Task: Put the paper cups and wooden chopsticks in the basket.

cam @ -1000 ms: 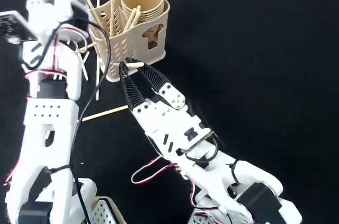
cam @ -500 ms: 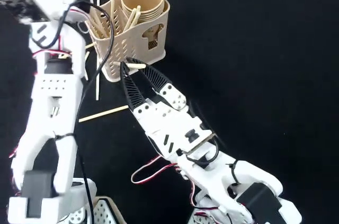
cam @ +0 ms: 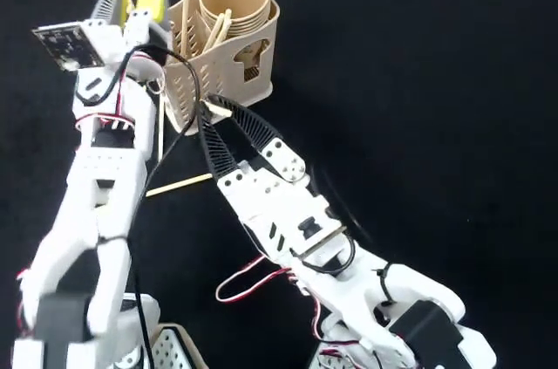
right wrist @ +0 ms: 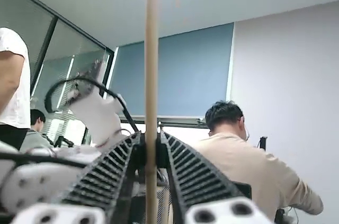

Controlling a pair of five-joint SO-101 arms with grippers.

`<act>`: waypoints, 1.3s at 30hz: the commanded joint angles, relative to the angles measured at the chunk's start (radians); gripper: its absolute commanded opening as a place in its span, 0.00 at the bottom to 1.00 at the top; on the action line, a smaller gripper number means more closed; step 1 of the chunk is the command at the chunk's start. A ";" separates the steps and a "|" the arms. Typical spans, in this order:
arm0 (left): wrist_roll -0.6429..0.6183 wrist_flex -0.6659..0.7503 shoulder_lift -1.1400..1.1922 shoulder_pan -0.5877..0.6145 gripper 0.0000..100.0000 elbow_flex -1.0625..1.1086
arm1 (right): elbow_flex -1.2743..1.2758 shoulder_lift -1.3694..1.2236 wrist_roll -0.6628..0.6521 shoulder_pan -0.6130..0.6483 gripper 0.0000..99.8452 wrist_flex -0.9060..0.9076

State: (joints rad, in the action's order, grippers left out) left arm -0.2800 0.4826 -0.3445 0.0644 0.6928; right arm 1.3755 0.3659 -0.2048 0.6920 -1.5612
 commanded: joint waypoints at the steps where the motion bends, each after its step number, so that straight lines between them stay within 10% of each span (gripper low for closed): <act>1: -0.066 -0.330 -0.249 -0.012 0.20 -0.025 | -0.074 0.005 -0.017 -0.012 0.01 -0.020; 18: 0.034 -1.246 -0.583 0.461 0.21 -0.084 | -0.412 -0.243 -0.018 -0.020 0.01 0.015; 39: 0.210 -1.260 -0.589 0.579 0.21 0.193 | -0.820 -0.972 -0.232 -0.020 0.03 -0.164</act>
State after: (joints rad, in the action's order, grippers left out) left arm -0.0729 -0.7741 -0.9137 0.6383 0.8892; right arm 0.5762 -0.6206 -0.4289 0.6674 -1.7162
